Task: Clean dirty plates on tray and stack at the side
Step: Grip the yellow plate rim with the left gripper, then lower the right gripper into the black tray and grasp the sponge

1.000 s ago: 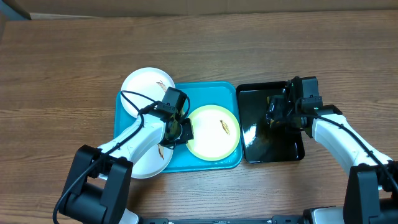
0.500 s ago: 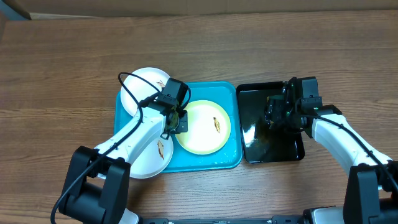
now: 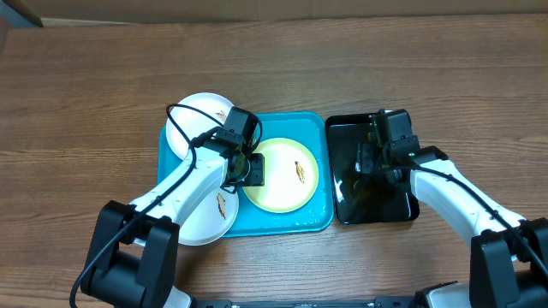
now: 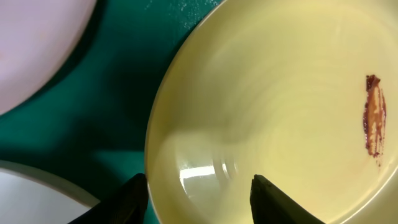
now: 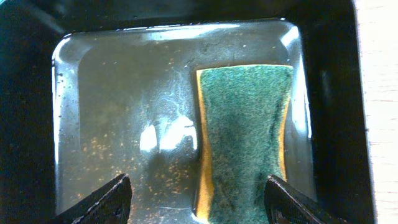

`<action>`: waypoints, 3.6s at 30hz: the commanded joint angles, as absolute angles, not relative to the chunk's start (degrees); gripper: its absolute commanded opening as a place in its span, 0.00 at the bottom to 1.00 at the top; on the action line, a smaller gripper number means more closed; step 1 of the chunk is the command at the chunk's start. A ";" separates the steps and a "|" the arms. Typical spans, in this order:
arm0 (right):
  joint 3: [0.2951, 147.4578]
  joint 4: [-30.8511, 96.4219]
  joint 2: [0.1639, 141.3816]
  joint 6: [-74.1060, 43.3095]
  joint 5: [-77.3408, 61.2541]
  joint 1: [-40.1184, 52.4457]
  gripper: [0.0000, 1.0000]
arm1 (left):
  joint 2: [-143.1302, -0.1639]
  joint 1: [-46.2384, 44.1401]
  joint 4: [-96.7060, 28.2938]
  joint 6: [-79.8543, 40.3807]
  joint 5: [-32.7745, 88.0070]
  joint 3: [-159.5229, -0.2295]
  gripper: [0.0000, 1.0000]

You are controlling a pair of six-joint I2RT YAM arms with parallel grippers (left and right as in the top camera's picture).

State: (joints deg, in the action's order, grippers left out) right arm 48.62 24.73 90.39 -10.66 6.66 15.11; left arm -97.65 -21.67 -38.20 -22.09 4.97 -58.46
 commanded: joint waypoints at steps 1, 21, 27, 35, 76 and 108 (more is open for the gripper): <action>47.94 24.25 91.83 -10.74 10.31 15.05 0.69 | -98.37 -21.45 -38.98 -22.79 7.53 -59.83 0.56; 51.44 27.77 97.47 -10.94 10.26 15.27 0.04 | -98.37 -21.45 -39.20 -22.74 7.51 -59.83 0.68; 52.03 27.70 97.32 -10.92 10.26 15.27 0.64 | -98.37 -21.43 -38.98 -22.74 7.49 -59.83 0.70; 54.81 24.49 97.32 -10.92 10.28 15.27 0.75 | -98.37 -21.45 -38.76 -22.74 7.51 -59.83 0.70; 58.76 22.44 100.99 -8.88 8.99 14.92 0.77 | -98.37 -21.45 -38.74 -22.74 7.29 -59.83 0.75; 62.59 26.48 103.18 -19.11 8.95 14.13 0.67 | -98.37 -21.45 -38.61 -22.72 7.27 -59.83 0.78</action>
